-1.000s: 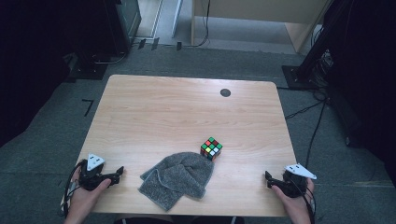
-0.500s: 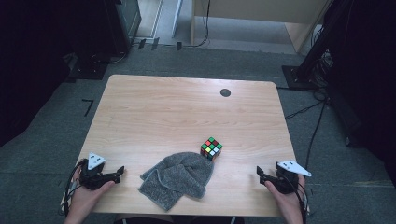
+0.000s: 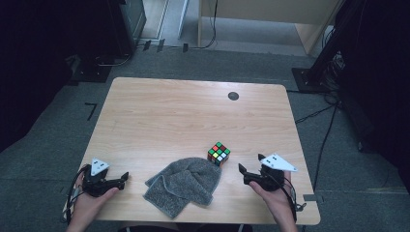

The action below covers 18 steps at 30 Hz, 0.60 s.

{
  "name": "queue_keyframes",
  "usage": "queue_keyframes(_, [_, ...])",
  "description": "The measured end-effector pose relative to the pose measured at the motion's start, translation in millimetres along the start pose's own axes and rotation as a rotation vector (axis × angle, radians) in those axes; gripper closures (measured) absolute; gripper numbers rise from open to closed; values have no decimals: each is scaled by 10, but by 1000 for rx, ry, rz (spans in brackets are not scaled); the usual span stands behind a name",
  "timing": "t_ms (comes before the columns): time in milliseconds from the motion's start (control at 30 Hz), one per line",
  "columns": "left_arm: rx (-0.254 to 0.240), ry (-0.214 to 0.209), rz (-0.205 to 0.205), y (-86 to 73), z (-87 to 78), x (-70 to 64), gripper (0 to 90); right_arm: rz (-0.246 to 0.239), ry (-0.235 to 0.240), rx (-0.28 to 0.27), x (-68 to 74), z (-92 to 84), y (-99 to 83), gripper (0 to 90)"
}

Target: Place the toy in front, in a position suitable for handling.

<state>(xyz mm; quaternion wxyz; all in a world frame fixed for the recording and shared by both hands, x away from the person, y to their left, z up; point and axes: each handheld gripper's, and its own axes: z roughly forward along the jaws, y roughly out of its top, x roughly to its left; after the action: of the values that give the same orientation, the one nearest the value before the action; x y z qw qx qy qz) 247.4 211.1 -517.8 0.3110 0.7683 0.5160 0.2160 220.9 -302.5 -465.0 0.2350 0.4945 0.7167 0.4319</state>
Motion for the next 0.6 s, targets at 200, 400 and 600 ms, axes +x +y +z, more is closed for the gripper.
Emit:
queue_keyframes(200, [0,-1,-1,0,0,1,96,-19,106,-9,211,189,146,150])
queue_keyframes(400, [0,-1,-1,0,0,1,96,-49,143,18,344,351,168,141])
queue_keyframes(600, [0,-1,-1,0,0,1,96,-65,110,44,407,510,153,140])
